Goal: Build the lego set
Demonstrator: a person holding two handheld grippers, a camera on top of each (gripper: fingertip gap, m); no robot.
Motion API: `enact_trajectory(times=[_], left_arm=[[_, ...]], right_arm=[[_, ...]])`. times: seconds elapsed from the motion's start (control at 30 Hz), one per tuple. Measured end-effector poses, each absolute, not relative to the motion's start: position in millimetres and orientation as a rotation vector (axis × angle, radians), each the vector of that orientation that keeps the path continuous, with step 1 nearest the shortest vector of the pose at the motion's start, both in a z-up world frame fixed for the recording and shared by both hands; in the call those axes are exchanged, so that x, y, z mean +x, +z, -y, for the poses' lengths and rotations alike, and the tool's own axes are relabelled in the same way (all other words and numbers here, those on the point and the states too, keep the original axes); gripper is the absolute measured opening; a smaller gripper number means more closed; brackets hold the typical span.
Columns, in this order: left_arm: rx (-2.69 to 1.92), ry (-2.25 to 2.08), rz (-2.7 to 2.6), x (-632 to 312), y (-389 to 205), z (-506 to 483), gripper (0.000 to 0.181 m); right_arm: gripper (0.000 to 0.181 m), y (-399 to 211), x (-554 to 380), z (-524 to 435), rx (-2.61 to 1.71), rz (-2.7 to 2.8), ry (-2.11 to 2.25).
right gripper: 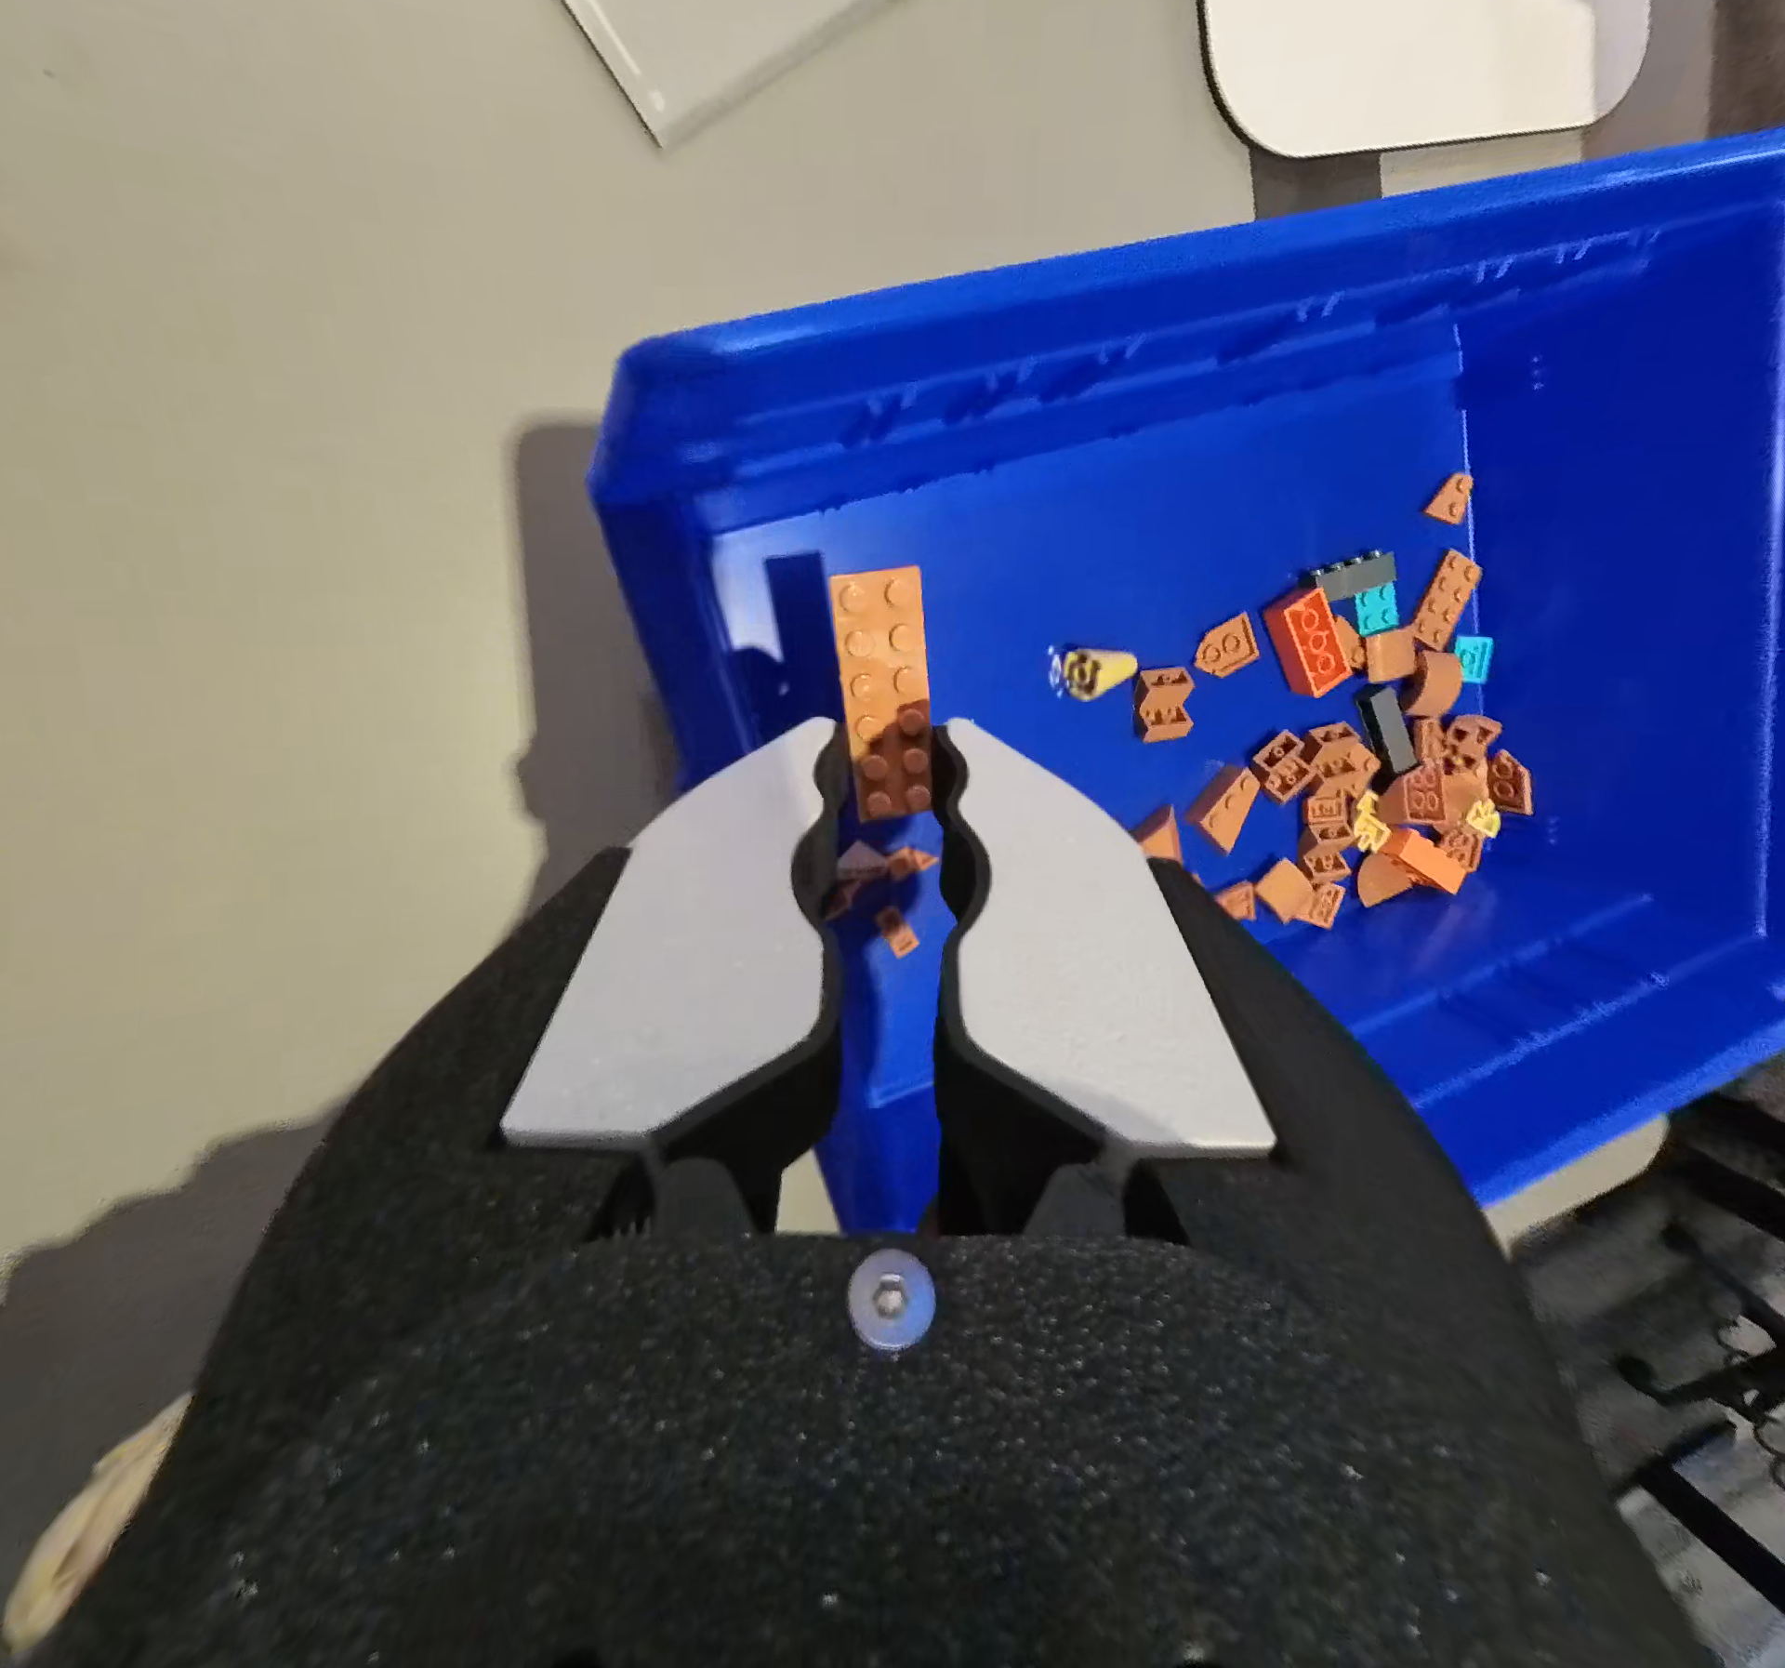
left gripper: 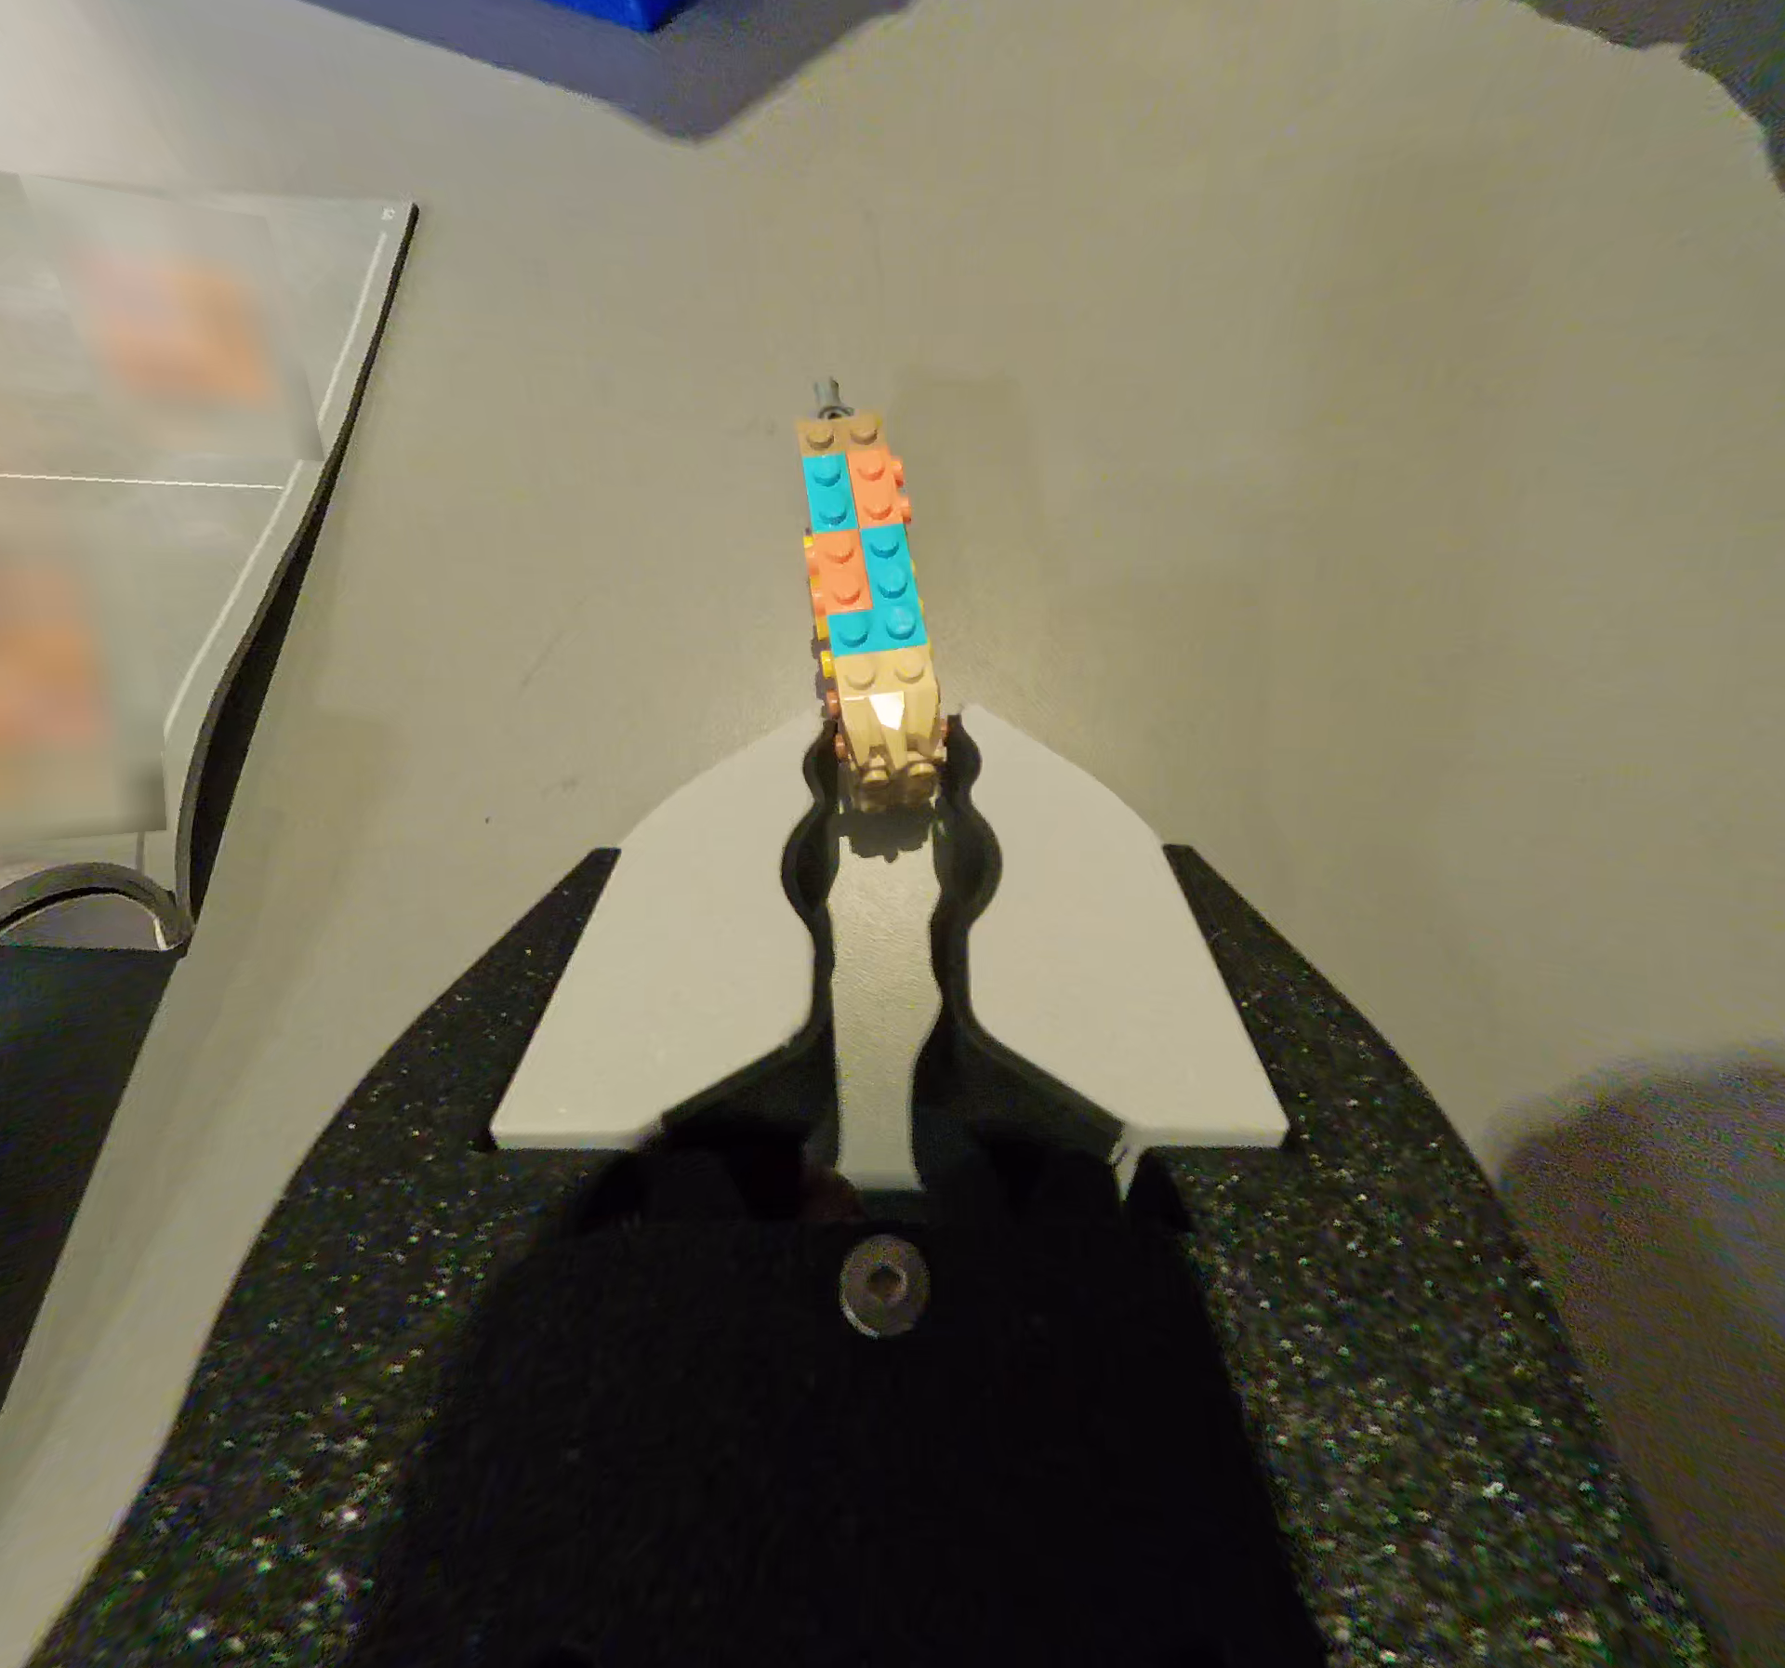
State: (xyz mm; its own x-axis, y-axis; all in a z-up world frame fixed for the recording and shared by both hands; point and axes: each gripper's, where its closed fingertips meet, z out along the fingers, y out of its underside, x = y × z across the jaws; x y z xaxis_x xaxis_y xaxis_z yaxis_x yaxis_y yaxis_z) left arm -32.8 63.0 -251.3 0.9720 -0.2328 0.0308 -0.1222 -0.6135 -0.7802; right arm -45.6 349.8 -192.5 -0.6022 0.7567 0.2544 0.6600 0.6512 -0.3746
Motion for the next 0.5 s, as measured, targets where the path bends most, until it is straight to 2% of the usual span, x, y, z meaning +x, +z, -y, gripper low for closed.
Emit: enact_trajectory(times=[0.27, 0.5], left_arm=[[-2.239, -0.221, -0.229, -33, -251, -64, 0.021], [-2.239, -0.232, -0.234, -32, -251, -64, 0.021]], right_arm=[[0.016, -214, -57, -351, -1.158, 2.483, 0.347], [0.026, -196, -59, -361, -1.194, 2.402, 0.341]])
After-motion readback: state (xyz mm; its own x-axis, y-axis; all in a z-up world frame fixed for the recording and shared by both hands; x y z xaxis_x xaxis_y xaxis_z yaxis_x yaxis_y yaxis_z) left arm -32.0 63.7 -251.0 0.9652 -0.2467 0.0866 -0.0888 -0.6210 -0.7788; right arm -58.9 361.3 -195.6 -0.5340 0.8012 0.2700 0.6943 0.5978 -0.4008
